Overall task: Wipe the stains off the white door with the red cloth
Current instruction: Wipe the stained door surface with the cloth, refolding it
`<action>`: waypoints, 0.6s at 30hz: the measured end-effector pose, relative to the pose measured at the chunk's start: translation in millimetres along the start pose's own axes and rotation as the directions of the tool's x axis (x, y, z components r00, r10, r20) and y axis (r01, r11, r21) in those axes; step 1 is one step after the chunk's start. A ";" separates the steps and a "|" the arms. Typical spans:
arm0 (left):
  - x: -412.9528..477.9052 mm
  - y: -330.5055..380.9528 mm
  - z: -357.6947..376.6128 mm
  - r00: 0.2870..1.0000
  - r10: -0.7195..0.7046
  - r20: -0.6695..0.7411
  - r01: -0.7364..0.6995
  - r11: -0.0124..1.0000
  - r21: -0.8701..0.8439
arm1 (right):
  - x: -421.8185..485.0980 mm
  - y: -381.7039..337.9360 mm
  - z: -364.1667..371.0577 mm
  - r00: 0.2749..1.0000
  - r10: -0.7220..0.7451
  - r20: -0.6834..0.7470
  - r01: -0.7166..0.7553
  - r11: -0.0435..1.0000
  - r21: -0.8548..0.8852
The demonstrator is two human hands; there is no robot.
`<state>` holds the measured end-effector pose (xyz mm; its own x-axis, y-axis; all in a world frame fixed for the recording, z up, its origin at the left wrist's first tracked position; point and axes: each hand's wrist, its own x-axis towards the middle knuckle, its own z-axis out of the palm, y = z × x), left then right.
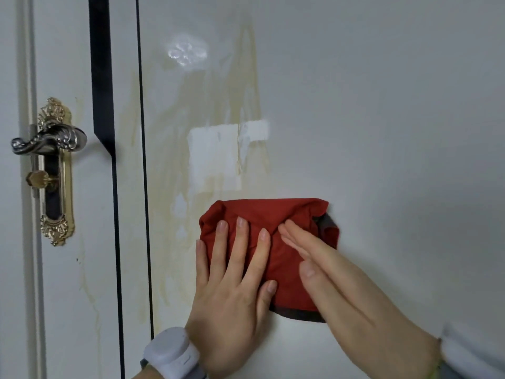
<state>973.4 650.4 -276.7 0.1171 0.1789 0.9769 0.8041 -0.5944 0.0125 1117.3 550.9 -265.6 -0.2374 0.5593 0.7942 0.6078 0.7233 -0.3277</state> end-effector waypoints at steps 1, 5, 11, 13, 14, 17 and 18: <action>3.3 0.0 -2.2 0.998 0.065 0.002 -0.065 0.998 0.023 | 0.4 3.1 -0.2 0.994 -0.103 -0.035 0.091 0.963 -0.253; 1.8 -33.6 1.9 0.948 0.248 0.197 -0.271 0.958 0.098 | 21.7 15.6 -7.8 0.957 -0.289 -0.002 0.190 0.634 -0.750; 103.6 -27.3 -11.8 0.958 0.227 0.175 -0.233 0.972 0.015 | 101.9 4.9 -52.3 0.938 -0.347 0.026 0.158 0.358 -0.920; 121.9 -28.2 -14.8 0.959 0.228 0.170 -0.235 0.972 0.025 | 116.9 -4.5 -62.2 0.933 -0.358 0.033 0.130 0.252 -0.959; 126.1 -27.8 -16.1 0.958 0.234 0.164 -0.242 0.970 0.031 | 120.3 -6.8 -65.1 0.935 -0.352 0.046 0.120 0.192 -0.974; 126.0 -31.6 -19.5 0.961 0.247 0.125 -0.250 0.968 0.008 | 116.1 -1.3 -70.7 0.938 -0.341 0.061 0.104 0.110 -0.989; 125.2 -34.0 -20.9 0.960 0.256 0.111 -0.260 0.966 0.017 | 113.6 1.6 -71.4 0.940 -0.337 0.049 0.094 0.119 -0.988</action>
<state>948.5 676.7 -150.3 0.3832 0.1064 0.9175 0.7557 -0.6073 -0.2452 1145.4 586.7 -139.4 -0.4650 0.3016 0.8323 0.7992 -0.2614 0.5412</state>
